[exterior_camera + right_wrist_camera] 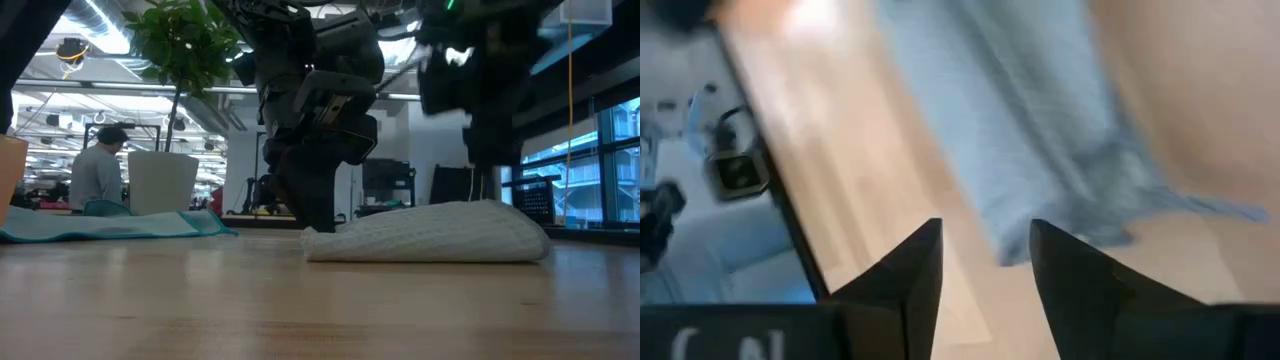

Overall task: Roll microfiber towels into tight, uniform cylinder then place into a basket
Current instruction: Roll the gray microfiber towel

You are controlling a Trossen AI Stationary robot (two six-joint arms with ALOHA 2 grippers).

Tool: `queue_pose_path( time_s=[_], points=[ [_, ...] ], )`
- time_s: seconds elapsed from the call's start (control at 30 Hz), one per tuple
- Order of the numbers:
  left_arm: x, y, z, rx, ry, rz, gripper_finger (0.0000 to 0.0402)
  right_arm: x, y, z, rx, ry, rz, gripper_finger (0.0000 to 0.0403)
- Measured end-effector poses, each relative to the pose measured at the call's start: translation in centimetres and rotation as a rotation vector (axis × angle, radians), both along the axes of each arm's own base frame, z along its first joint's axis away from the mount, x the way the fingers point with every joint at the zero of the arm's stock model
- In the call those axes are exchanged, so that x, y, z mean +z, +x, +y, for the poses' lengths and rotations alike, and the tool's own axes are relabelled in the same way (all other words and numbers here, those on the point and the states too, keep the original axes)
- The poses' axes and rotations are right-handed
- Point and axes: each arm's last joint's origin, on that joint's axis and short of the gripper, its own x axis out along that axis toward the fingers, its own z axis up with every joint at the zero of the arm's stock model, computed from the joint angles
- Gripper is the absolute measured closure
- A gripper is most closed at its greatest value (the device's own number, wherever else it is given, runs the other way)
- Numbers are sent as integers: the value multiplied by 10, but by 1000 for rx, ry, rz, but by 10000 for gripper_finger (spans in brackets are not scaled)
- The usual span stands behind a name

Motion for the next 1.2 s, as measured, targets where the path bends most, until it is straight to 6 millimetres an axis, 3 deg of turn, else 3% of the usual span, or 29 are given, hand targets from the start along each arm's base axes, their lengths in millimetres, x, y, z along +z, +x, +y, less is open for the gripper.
queue_pose_path(
  time_s=[0.2, 0.5, 0.67, 0.93, 1.2],
  points=[
    [0, 0, 0, 1, 0, 0, 402, -2, 6, 20, 89, -152, -120, 251],
    [-1, 0, 0, 6, -9, 3, 402, -48, 20, 34, 251, -257, -51, 251],
    [-1, 0, 0, 5, -15, 4, 402, -63, 25, 35, 271, -264, -15, 251],
    [-1, 0, 0, 5, -10, 4, 399, -64, 26, 35, 274, -273, -34, 251],
    [-2, 0, 2, -2, -42, 7, 342, -64, 28, 35, 270, -273, -53, 251]
  ],
)
